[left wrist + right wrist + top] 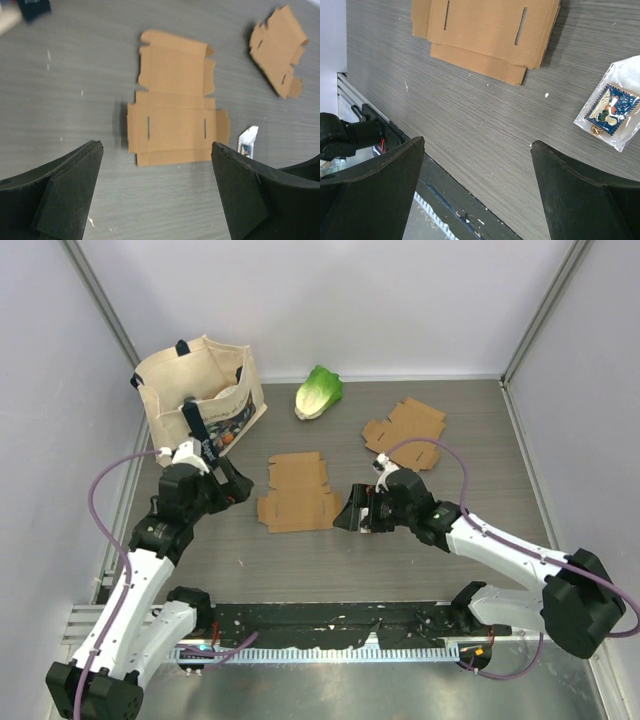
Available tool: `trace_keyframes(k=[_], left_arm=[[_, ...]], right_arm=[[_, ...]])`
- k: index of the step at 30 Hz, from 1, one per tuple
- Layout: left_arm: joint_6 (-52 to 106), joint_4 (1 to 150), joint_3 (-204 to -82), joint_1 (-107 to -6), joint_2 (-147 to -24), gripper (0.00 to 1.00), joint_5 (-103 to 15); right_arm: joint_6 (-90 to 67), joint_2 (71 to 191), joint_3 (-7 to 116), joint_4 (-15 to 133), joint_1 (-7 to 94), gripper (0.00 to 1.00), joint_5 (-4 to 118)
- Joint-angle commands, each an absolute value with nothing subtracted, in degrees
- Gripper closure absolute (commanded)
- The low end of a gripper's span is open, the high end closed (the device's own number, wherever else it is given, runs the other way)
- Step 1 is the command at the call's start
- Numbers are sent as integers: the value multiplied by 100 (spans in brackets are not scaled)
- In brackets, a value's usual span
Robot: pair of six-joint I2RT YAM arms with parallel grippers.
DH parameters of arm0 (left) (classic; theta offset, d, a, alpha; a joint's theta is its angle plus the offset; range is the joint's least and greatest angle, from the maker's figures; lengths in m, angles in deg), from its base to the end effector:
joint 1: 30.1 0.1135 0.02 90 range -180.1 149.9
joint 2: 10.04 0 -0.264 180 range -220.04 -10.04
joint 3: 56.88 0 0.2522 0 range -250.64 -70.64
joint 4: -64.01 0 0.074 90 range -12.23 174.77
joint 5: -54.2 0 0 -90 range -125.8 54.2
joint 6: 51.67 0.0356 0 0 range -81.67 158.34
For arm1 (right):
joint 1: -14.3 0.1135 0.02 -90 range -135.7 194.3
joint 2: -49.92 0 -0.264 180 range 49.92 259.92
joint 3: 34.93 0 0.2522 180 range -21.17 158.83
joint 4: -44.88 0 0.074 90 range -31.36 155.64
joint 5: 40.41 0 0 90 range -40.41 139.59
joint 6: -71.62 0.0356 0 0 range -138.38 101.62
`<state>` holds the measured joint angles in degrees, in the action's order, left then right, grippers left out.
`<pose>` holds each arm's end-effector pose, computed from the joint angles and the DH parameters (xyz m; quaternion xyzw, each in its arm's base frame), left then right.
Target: Fold the paper box
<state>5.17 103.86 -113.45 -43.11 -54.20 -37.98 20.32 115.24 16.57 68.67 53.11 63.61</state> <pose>0.1694 -0.0405 0.3011 -0.1398 0.8430 -0.2185 0.4712 0.1821 0.1575 0.2269 -0.0547 0.8905 0.3597 0.2731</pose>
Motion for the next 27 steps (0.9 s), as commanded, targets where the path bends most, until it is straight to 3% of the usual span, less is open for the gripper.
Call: trace_keyframes(k=[1, 8, 14, 18, 22, 26, 27], left_arm=[[-393, 10556, -10495, -4319, -5416, 7, -3878], [-754, 9782, -10017, -4337, -6259, 15, -4397], [-965, 8894, -10157, -4390, -7366, 16, -4407], [-869, 8604, -10368, -4390, -7981, 16, -4275], [-1061, 8077, -10430, -4407, -8648, 17, -4476], [-1080, 7857, -10562, -4469, -9098, 26, -4740], [-1097, 7804, -10579, -4486, -9142, 34, -4775]], right_arm=[[2355, 11706, 1312, 5900, 5403, 9, 6313], [2082, 12453, 1355, 5294, 5272, 26, 6400], [2187, 13209, 1312, 4995, 4727, 33, 6576], [2328, 13403, 1092, 4924, 4542, 33, 6471], [2416, 13018, 907, 5626, 4261, 31, 5323], [2138, 12368, 670, 6189, 3962, 28, 4609], [1978, 12244, 652, 6068, 3996, 26, 4781]])
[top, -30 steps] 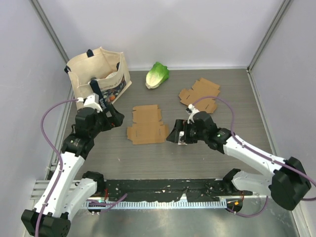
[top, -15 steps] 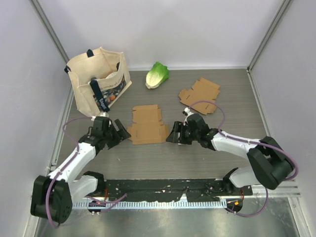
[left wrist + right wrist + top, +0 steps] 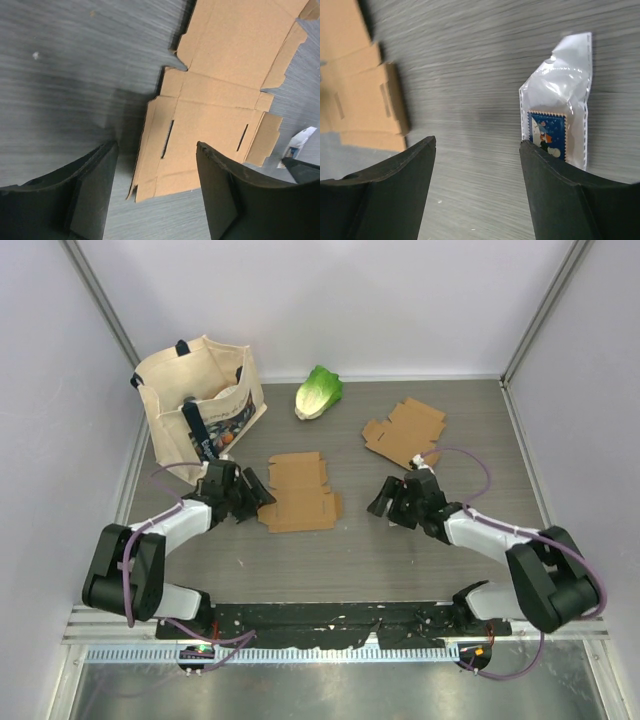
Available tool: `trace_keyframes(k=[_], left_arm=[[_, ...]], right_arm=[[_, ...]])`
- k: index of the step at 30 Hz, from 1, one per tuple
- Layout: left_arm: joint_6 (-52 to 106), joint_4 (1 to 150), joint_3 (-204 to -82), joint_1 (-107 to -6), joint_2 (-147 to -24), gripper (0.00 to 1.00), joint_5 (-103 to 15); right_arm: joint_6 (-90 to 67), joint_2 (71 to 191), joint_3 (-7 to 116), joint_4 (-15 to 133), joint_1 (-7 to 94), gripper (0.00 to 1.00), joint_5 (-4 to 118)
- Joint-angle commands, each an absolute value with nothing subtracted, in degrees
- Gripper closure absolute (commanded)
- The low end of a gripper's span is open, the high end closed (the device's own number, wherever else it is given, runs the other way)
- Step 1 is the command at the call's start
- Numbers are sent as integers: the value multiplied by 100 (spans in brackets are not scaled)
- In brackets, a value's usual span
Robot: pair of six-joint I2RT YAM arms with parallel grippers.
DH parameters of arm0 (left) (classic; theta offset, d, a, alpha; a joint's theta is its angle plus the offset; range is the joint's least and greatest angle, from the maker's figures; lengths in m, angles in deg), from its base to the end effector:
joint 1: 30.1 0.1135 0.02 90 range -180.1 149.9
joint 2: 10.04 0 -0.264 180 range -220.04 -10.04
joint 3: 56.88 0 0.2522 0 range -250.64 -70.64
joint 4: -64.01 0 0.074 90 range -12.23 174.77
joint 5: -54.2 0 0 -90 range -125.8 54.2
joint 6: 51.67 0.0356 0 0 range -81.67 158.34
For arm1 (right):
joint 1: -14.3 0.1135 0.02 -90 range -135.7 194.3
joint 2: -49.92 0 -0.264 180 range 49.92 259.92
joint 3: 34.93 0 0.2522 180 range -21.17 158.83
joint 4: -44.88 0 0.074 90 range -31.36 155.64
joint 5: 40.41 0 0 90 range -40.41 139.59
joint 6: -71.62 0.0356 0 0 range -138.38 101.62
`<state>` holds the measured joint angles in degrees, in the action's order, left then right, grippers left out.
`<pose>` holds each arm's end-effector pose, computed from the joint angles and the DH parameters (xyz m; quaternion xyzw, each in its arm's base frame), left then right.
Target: Fold the paper box
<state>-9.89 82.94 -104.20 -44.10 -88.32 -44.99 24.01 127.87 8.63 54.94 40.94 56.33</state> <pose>0.2441 -0.0667 0.1588 -0.2492 0.9030 -0.2410 0.2538 0.2225 0.1163 0.1527 0.1036 0.9149 0.2636 0.2877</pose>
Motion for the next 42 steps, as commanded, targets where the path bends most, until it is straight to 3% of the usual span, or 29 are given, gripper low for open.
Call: trace_keyframes(k=[1, 3, 5, 6, 8, 12, 16, 19, 20, 23, 28, 32, 37, 42], left_arm=[[-1115, 7804, -10545, -4486, -9152, 38, -4819], [-1211, 7585, -10501, -4504, -9134, 50, -4828], [-1264, 7531, -10422, -4513, -9099, 59, -4837], [-1325, 7522, -10404, -4521, -9055, 72, -4837], [-1431, 7470, -10325, -4513, -8985, 81, -4881], [-1694, 7355, -10132, -4548, -8783, 88, -4969], [-2063, 7312, -9702, -4705, -8170, 91, -4829], [-2047, 7521, -9534, -5004, -7503, 74, -4767], [-1985, 7853, -9534, -5057, -7317, 59, -4628], [-1696, 8643, -9639, -5128, -6405, 34, -4442], [-1125, 9482, -10297, -5128, -5689, 26, -4432], [-467, 9947, -11202, -5119, -6188, 27, -5055], [-183, 9905, -12047, -5119, -6848, 26, -5583], [54, 9834, -12320, -5128, -7121, 14, -5900]], right_arm=[[1811, 12164, 634, 5901, 4023, 23, 5209], [1486, 12225, 765, 5303, 4224, 19, 6231], [1458, 12400, 958, 5058, 4339, 17, 6400], [1554, 12601, 977, 4891, 4374, 17, 6618], [1738, 12874, 925, 4251, 4366, 17, 6743], [2117, 13516, 881, 3370, 4436, 22, 6762], [1907, 13964, 1021, 3352, 4559, 36, 6025], [1801, 14236, 1082, 3236, 4559, 46, 6039], [1714, 14316, 1204, 3254, 4559, 50, 6049], [1582, 14510, 1407, 3395, 4559, 57, 5829], [1090, 14817, 1767, 3717, 4559, 66, 5610], [773, 14932, 2093, 3878, 4550, 63, 5417], [869, 14783, 1989, 4028, 4472, 51, 5222], [492, 15081, 2190, 3800, 4410, 50, 5767]])
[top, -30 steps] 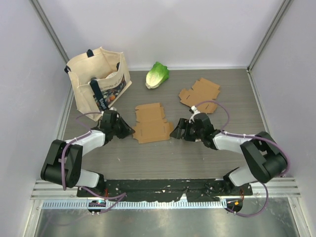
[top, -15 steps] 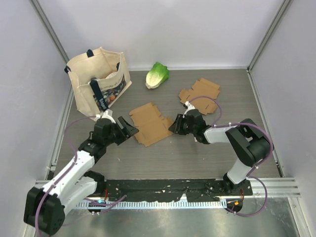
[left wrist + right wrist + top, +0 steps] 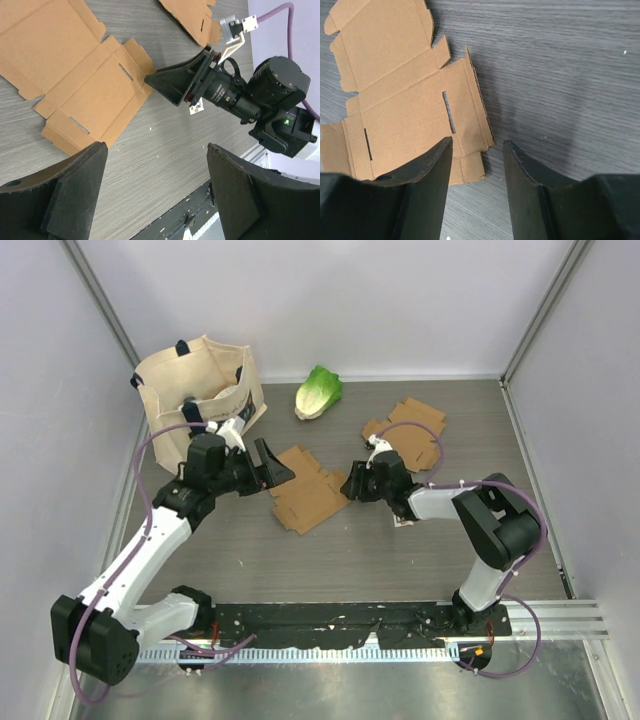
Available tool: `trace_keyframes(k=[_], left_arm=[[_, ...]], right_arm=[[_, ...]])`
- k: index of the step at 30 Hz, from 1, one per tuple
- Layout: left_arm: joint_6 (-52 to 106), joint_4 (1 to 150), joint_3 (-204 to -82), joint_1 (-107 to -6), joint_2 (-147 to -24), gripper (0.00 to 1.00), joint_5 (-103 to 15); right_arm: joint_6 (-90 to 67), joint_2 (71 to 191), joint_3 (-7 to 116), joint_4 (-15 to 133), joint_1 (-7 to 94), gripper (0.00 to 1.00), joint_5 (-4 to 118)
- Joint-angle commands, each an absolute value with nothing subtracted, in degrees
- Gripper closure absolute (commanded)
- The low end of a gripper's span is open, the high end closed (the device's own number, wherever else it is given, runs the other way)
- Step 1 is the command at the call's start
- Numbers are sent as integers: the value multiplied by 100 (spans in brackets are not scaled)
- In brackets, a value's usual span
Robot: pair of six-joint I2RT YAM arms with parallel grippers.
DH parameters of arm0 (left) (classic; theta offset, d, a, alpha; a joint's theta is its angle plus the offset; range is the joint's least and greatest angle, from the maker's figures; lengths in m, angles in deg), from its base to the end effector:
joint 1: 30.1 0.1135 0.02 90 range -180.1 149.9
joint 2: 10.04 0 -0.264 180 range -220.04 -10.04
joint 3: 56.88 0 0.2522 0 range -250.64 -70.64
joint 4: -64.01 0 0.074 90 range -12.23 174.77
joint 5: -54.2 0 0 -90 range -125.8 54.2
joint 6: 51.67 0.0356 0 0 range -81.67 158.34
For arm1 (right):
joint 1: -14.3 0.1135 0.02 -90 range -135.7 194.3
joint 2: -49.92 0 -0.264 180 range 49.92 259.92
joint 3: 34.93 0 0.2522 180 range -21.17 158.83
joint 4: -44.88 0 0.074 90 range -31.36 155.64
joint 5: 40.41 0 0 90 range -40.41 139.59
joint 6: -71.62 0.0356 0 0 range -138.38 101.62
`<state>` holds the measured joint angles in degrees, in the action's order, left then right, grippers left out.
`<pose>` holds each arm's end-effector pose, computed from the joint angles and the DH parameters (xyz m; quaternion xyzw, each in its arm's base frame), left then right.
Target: Fold the paper box
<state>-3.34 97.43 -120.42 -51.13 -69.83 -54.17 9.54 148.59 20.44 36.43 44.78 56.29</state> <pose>0.2130 -0.0939 0.3048 -0.0740 0.8541 -0.3759 0.3518 0.2849 0.1725 0.1390 -0.0468 0.8841 0.2707 0.3781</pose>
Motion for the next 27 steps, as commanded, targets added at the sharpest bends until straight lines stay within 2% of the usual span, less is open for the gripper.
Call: trace_keyframes(k=[1, 6, 8, 10, 11, 15, 18, 20, 21, 22, 27], left_arm=[[132, 9825, -12337, -5128, -7200, 13, -5979], [598, 10053, -12679, -5137, -7543, 12, -6498], [993, 10430, -12968, -5189, -7753, 16, -6438], [1292, 10685, -13163, -5338, -7885, 23, -6271], [1633, 10721, -13329, -5400, -7973, 23, -6165], [2786, 9654, -13085, -5777, -8044, 18, -6286], [3691, 9359, -13154, -5770, -8430, 17, -7136], [4068, 9709, -13706, -5770, -8737, 16, -7586], [4480, 10416, -14013, -5770, -9191, 18, -8032], [4623, 10771, -14643, -5770, -9396, 21, -8176], [5055, 12107, -15790, -5770, -10407, 28, -9107]], right_arm=[[430, 15264, 2312, 3616, 4375, 51, 6046], [210, 15451, 2585, 3597, 4366, 70, 6427], [-8, 15433, 2673, 3614, 4366, 77, 6462], [-167, 15398, 2926, 3956, 4366, 96, 6549], [-255, 15276, 3015, 4114, 4366, 100, 6802], [-589, 14784, 3253, 4904, 4366, 100, 8086], [-660, 14318, 3175, 5248, 4375, 100, 8903], [-739, 14081, 3104, 5406, 4392, 100, 9368], [-774, 13801, 3026, 5547, 4418, 100, 9484], [-818, 13668, 2973, 5565, 4453, 100, 9572], [-853, 13043, 2805, 5775, 4498, 100, 10073]])
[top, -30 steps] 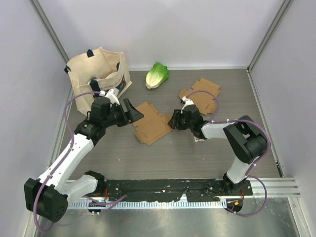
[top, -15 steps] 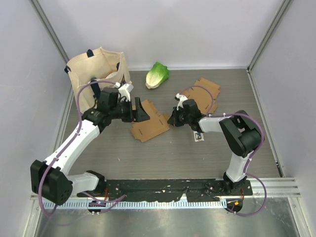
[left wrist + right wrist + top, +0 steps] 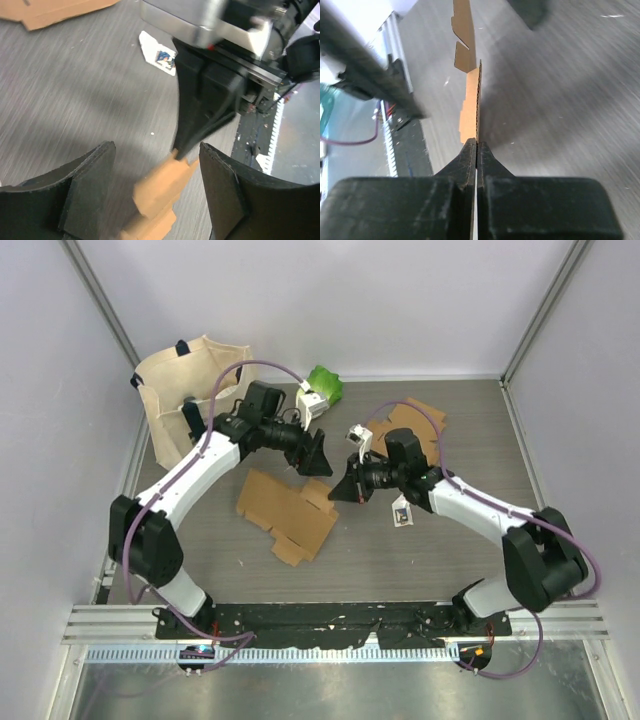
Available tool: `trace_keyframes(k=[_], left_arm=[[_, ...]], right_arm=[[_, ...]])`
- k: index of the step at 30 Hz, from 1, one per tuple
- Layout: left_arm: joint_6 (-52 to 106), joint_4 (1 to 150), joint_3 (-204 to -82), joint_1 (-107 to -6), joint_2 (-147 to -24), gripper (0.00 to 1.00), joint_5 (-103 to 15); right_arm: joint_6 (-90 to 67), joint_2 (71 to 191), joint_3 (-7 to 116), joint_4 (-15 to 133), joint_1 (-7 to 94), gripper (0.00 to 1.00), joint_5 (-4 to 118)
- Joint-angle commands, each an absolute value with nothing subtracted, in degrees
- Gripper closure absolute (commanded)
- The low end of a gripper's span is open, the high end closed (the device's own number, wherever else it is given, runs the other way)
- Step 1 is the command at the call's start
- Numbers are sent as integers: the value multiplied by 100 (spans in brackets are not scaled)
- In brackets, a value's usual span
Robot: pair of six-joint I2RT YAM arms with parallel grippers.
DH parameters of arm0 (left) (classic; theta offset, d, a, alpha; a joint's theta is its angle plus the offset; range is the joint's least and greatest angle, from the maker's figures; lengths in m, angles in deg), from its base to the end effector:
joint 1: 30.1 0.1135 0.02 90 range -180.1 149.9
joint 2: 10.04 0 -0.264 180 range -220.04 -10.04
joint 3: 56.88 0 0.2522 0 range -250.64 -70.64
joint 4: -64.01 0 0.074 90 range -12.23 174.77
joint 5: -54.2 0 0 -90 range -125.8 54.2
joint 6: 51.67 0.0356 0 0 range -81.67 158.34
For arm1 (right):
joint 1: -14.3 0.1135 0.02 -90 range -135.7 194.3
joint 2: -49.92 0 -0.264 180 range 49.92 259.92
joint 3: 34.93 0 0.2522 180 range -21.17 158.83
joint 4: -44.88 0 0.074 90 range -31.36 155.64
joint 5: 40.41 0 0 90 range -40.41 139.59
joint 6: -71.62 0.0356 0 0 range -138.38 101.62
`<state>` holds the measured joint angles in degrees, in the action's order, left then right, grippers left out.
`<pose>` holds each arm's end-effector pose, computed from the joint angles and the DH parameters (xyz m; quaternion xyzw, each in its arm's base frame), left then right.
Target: Fold the paper box
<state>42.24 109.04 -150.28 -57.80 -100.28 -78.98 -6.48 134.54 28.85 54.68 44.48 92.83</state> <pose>0.2962 -0.1830 0.3247 0.3756 0.7761 -0.4069 0.3018 0.2617 0.1804 0.2357 -0.3084 0.7684 0.4640 0.3147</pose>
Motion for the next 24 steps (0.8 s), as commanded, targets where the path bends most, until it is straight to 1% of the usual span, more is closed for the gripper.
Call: trace_keyframes(k=[1, 5, 8, 14, 16, 20, 23, 24], left_arm=[[5177, 12258, -16009, -5778, -10609, 32, -9309], [5389, 12637, -16021, -5804, -10681, 36, -9758], [5424, 12647, -15713, -5805, -10454, 37, -10057], [5328, 12322, -15045, -5883, -9935, 41, -9847], [5319, 12269, -14913, -5893, -9881, 50, -9672], [5275, 12040, -14816, -5884, -9828, 55, -9539], [5284, 12075, -14869, -5884, -9829, 68, -9496], [5249, 12040, -14808, -5884, -9733, 79, -9426]], right_arm=[[-897, 12912, 2814, 5829, 4498, 100, 10100], [-906, 12656, 2814, 5829, 4498, 100, 10030], [-880, 12612, 2832, 5829, 4489, 100, 10056], [-731, 12524, 2867, 5751, 4498, 100, 10258], [-687, 12436, 2902, 5724, 4506, 99, 10285], [-669, 12331, 2981, 5794, 4533, 100, 10285], [-599, 12313, 3060, 5803, 4533, 100, 10145], [-520, 12296, 3095, 5768, 4542, 100, 9849]])
